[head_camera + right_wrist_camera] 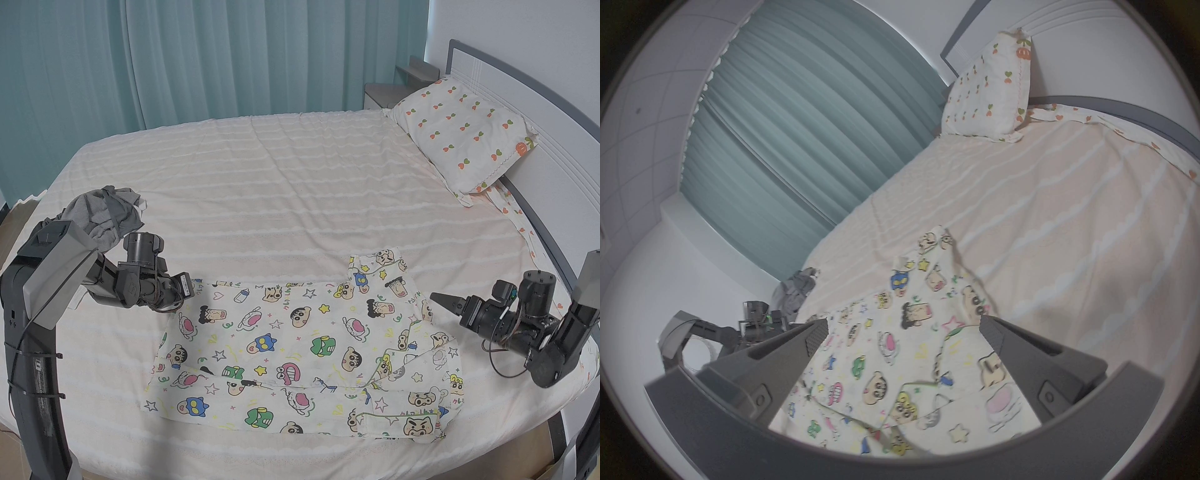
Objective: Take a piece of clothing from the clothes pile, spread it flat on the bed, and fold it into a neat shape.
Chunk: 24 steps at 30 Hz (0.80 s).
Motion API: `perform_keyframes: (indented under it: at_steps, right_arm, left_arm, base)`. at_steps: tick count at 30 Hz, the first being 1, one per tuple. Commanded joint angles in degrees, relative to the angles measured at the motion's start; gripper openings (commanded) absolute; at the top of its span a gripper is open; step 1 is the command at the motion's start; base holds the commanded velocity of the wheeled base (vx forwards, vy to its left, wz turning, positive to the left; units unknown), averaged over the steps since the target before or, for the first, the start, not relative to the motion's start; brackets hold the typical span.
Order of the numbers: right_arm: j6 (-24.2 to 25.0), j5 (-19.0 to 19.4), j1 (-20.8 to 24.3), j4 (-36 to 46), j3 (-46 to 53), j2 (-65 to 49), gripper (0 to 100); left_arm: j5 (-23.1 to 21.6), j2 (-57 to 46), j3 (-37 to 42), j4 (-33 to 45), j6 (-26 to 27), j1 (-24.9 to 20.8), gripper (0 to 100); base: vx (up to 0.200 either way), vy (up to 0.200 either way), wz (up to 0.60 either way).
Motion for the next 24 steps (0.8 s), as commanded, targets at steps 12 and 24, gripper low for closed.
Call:
perform_keyframes:
  at_steps: [12,24]
  right_arm:
    - [-6.34,10.27,-4.56,37.21,-42.70,13.96,100]
    - [-12.40,10.45,-4.12,52.85,-60.19,22.48,100]
  left_arm:
    - [4.60,-1.95,0.29,-3.74,-6.14,-0.20,0]
    - [4.60,-5.82,2.75,-3.39,-6.05,-0.20,0]
  base:
    - [0.000,0.000,0.00]
    - [0.000,0.000,0.00]
